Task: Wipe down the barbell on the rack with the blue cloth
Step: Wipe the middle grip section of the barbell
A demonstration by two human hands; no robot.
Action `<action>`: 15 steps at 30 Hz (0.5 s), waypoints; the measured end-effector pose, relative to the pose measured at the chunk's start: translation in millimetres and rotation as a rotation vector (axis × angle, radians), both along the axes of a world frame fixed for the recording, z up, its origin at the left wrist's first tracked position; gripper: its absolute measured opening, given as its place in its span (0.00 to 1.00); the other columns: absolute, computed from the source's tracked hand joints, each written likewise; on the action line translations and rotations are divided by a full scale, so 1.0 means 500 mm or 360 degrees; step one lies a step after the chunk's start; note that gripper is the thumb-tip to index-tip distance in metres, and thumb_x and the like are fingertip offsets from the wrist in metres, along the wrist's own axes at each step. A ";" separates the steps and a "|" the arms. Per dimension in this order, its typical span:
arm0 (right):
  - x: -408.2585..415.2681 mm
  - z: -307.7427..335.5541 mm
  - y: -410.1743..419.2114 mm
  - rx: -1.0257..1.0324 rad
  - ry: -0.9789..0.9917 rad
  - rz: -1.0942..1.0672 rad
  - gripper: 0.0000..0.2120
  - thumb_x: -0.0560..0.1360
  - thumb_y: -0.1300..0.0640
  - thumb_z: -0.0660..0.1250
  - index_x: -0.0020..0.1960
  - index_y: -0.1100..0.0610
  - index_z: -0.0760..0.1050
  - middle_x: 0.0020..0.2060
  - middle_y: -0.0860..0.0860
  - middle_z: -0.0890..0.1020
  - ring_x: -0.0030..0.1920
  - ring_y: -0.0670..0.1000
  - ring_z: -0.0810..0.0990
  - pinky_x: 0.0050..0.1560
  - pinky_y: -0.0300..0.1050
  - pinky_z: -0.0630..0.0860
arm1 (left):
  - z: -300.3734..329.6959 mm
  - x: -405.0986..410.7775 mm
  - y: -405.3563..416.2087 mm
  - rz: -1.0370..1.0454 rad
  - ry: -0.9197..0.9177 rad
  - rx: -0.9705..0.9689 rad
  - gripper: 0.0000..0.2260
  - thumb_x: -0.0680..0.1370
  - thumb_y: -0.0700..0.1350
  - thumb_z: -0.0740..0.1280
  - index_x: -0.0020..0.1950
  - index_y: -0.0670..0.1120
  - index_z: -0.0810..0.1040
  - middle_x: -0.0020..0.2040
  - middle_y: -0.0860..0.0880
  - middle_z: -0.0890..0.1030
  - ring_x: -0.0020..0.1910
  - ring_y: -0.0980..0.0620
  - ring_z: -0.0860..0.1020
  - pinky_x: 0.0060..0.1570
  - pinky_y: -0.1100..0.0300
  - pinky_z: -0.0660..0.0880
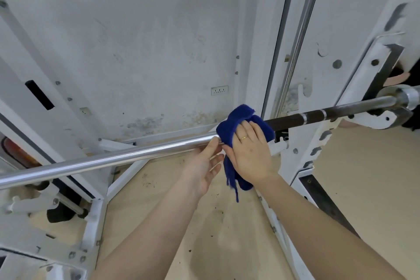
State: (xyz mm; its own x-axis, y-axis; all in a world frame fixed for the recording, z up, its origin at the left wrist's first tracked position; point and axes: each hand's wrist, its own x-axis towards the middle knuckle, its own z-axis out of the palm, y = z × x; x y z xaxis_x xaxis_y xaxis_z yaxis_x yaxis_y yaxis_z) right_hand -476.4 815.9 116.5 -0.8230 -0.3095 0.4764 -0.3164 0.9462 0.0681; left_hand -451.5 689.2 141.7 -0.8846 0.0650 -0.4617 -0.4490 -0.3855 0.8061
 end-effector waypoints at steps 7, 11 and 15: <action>-0.031 0.054 0.008 -0.0122 0.0018 -0.0104 0.20 0.76 0.48 0.52 0.35 0.57 0.75 0.31 0.52 0.79 0.35 0.56 0.79 0.42 0.48 0.69 | 0.018 -0.001 0.013 0.0070 -0.0093 0.0337 0.07 0.78 0.47 0.63 0.50 0.44 0.76 0.44 0.50 0.79 0.43 0.55 0.77 0.31 0.65 0.76; -0.065 0.105 0.024 -0.0233 -0.0346 -0.0332 0.21 0.78 0.50 0.52 0.28 0.54 0.57 0.29 0.54 0.73 0.33 0.57 0.73 0.35 0.45 0.63 | 0.017 -0.004 0.014 0.0111 -0.0114 0.0248 0.07 0.77 0.48 0.65 0.49 0.46 0.76 0.49 0.49 0.79 0.46 0.54 0.77 0.39 0.63 0.72; -0.082 0.110 0.079 -0.0328 -0.0321 -0.0444 0.17 0.77 0.52 0.51 0.31 0.56 0.62 0.31 0.56 0.76 0.37 0.59 0.76 0.43 0.47 0.65 | 0.010 -0.002 0.015 0.0135 -0.0077 0.0126 0.07 0.76 0.50 0.65 0.50 0.48 0.77 0.50 0.52 0.80 0.47 0.56 0.78 0.42 0.63 0.72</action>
State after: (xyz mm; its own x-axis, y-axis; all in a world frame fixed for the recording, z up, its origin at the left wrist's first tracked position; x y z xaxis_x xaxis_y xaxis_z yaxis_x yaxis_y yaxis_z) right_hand -517.1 855.2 171.7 -0.9454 0.0244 0.3251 -0.0329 0.9850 -0.1694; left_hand -452.7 696.6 146.6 -0.8654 0.0289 -0.5003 -0.4498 -0.4850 0.7500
